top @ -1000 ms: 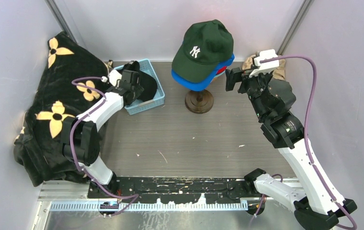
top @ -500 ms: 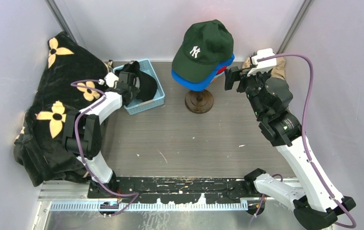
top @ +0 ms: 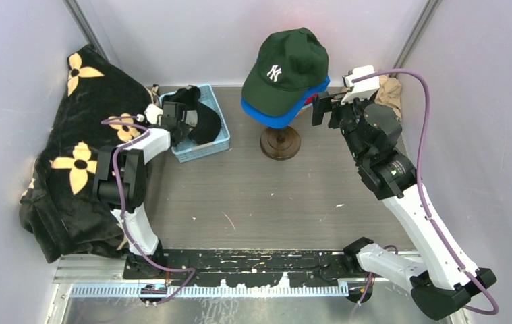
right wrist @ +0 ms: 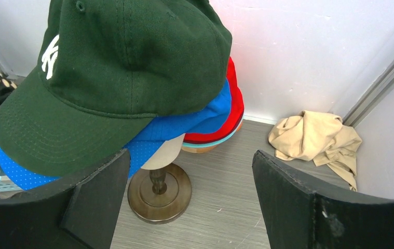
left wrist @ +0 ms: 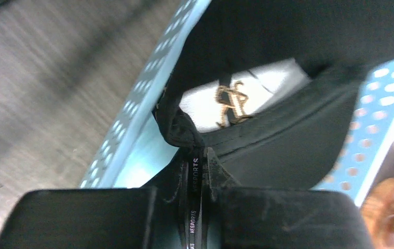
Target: Stack the hats
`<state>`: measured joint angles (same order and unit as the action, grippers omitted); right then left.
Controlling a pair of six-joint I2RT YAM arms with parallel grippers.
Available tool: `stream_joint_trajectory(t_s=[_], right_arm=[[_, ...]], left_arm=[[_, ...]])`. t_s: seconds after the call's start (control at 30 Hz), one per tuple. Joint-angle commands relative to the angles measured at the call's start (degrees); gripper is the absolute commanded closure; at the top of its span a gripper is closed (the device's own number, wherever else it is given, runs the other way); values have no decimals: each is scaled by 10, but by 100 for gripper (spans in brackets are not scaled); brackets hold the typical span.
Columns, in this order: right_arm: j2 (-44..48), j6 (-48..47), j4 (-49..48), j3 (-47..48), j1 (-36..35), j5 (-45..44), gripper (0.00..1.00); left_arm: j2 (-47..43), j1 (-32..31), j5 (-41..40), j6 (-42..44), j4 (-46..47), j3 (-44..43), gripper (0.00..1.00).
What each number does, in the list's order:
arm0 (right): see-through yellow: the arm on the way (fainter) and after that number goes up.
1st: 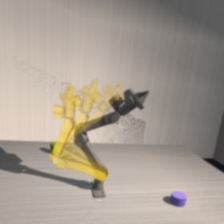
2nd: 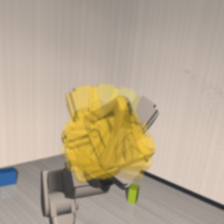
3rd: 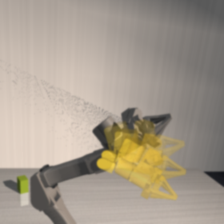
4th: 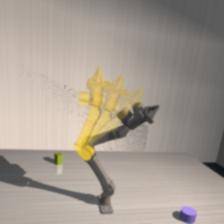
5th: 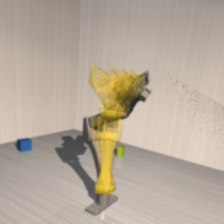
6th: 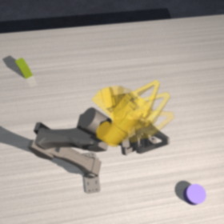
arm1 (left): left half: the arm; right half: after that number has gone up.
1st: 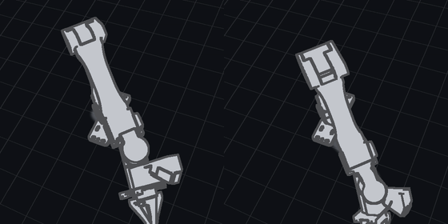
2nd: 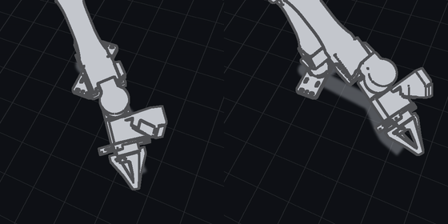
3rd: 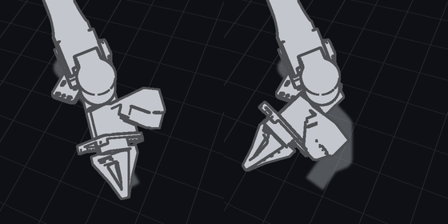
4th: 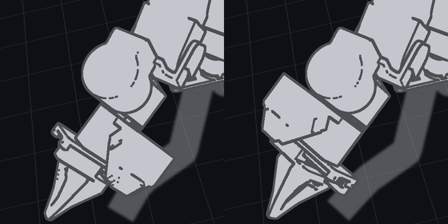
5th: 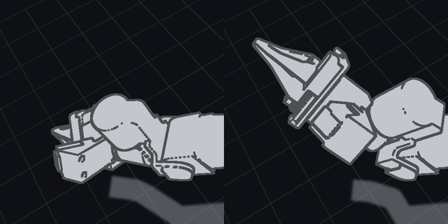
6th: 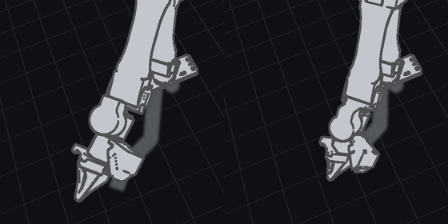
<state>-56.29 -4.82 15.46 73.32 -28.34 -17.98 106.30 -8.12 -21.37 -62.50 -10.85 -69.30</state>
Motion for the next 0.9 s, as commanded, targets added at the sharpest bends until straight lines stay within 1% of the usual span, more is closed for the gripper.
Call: stream_joint_trajectory(t_s=[0.0,0.13,0.27,0.3,0.43,0.53,0.63,0.73,0.87], right_arm=[[-2,-8,-26,11,1,-3,9],[-2,-7,-27,12,1,12,9],[6,-15,-22,19,1,43,10],[10,-16,-19,22,1,49,10],[24,-14,-6,44,1,120,15],[27,-1,7,68,1,183,18],[21,23,23,95,0,246,19],[19,41,18,109,0,288,20],[9,58,0,124,0,339,20]], left_arm=[[-9,6,6,4,56,-14,100],[-44,6,17,5,70,-15,100],[-90,4,36,19,52,-39,100],[-101,4,44,22,40,-49,100],[-153,-9,52,50,-20,-97,100],[-193,-33,34,71,-72,-133,100],[-229,-66,5,88,-124,-167,100],[-246,-88,-1,90,-170,-201,100],[-268,-111,-22,64,-221,-225,100]])
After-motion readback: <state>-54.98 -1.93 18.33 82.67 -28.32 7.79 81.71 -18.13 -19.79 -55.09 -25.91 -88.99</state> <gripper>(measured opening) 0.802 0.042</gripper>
